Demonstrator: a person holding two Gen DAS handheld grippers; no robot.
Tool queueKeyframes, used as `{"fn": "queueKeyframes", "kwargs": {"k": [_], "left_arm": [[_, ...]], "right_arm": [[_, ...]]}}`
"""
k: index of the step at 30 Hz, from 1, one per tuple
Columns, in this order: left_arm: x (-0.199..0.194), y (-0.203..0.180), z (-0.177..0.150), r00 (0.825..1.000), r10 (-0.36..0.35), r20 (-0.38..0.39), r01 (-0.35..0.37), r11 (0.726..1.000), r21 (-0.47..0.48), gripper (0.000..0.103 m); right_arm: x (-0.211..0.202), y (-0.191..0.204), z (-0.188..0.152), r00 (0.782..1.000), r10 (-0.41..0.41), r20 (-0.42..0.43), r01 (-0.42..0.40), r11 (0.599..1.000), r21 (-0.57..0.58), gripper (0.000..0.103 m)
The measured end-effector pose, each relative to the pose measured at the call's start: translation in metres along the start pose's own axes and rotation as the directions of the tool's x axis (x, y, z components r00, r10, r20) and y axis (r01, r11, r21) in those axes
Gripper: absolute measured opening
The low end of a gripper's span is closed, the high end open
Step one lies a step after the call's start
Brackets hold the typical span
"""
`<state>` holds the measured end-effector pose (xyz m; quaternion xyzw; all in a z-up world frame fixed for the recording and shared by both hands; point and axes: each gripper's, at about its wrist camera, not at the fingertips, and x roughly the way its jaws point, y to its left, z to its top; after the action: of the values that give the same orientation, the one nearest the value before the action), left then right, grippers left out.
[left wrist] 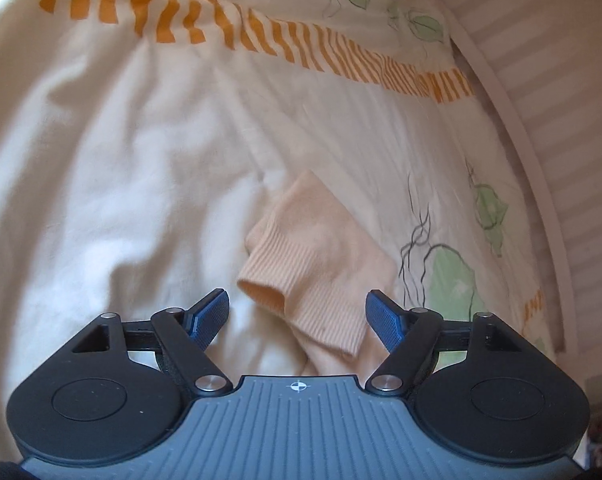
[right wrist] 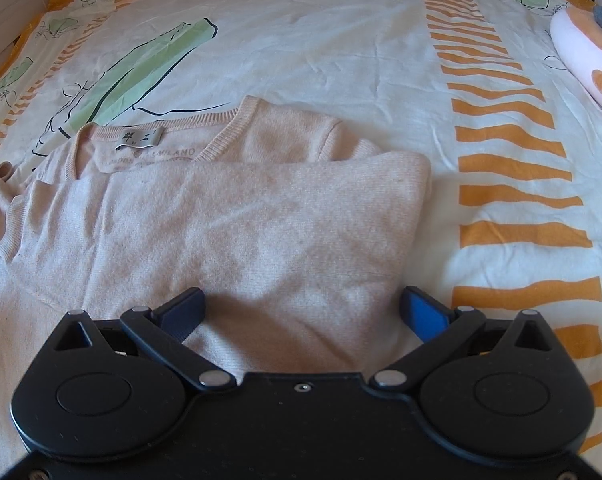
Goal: Fold small clothes
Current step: 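Grasp the ribbed cuff of the second sleeve with the left gripper, then lift the cuff with the left gripper, lay it across the body, open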
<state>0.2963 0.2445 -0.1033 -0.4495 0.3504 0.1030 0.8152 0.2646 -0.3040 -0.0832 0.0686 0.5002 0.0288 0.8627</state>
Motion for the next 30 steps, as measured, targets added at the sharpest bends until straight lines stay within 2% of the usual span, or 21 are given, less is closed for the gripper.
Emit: {"fn": "queueKeyframes", "kwargs": {"k": [2,4,5,6,9,14,17,19,21,25,27,30], "left_arm": [[0.002,-0.001,0.005,1.0,-0.018,0.021,0.018,1.0,0.005,0.072],[0.0,-0.009,0.008,0.999,-0.011,0.038,0.009,0.999,0.046,0.047],[-0.001,-0.014,0.01,0.999,0.008,0.044,-0.012,0.997,0.08,0.023],[-0.002,-0.019,0.01,0.998,0.03,0.053,-0.035,0.993,0.114,0.01],[-0.003,-0.032,0.01,0.999,0.033,0.043,-0.041,0.979,0.197,0.004],[-0.019,-0.055,0.009,0.997,0.008,0.072,-0.026,0.965,0.259,0.003],[-0.032,-0.081,0.008,0.997,-0.016,0.077,-0.012,0.939,0.344,0.003],[-0.041,-0.105,0.001,0.997,-0.049,0.062,0.019,0.912,0.41,0.003],[-0.051,-0.126,-0.007,0.994,-0.103,0.029,0.08,0.892,0.444,0.003],[-0.068,-0.173,-0.031,0.978,-0.203,-0.049,0.2,0.837,0.51,0.004],[-0.075,-0.196,-0.045,0.962,-0.253,-0.102,0.267,0.801,0.536,0.004],[-0.085,-0.227,-0.066,0.93,-0.316,-0.19,0.366,0.735,0.571,0.004]], "right_arm": [[0.001,0.001,0.0,1.0,-0.003,0.001,0.003,1.0,-0.003,0.103],[0.001,0.001,0.0,1.0,-0.005,0.001,0.005,1.0,-0.008,0.103],[0.001,0.001,0.0,1.0,-0.005,0.001,0.005,1.0,-0.008,0.103],[0.001,0.001,0.0,1.0,-0.005,0.001,0.005,1.0,-0.008,0.103],[0.001,0.001,0.0,1.0,-0.005,0.001,0.005,1.0,-0.008,0.103],[0.001,0.001,0.0,1.0,-0.005,0.001,0.005,1.0,-0.007,0.103],[0.001,0.001,0.0,1.0,-0.005,0.001,0.005,1.0,-0.008,0.103],[0.001,0.001,0.0,1.0,-0.003,-0.001,0.003,1.0,-0.008,0.103],[0.0,0.001,0.001,1.0,0.002,-0.005,-0.003,1.0,-0.006,0.103],[-0.003,-0.002,0.003,1.0,0.024,-0.007,-0.023,1.0,0.01,0.103],[-0.006,-0.004,0.005,0.999,0.039,-0.004,-0.039,0.999,0.026,0.103],[-0.012,-0.008,0.007,0.998,0.065,0.008,-0.065,0.997,0.045,0.103]]}}
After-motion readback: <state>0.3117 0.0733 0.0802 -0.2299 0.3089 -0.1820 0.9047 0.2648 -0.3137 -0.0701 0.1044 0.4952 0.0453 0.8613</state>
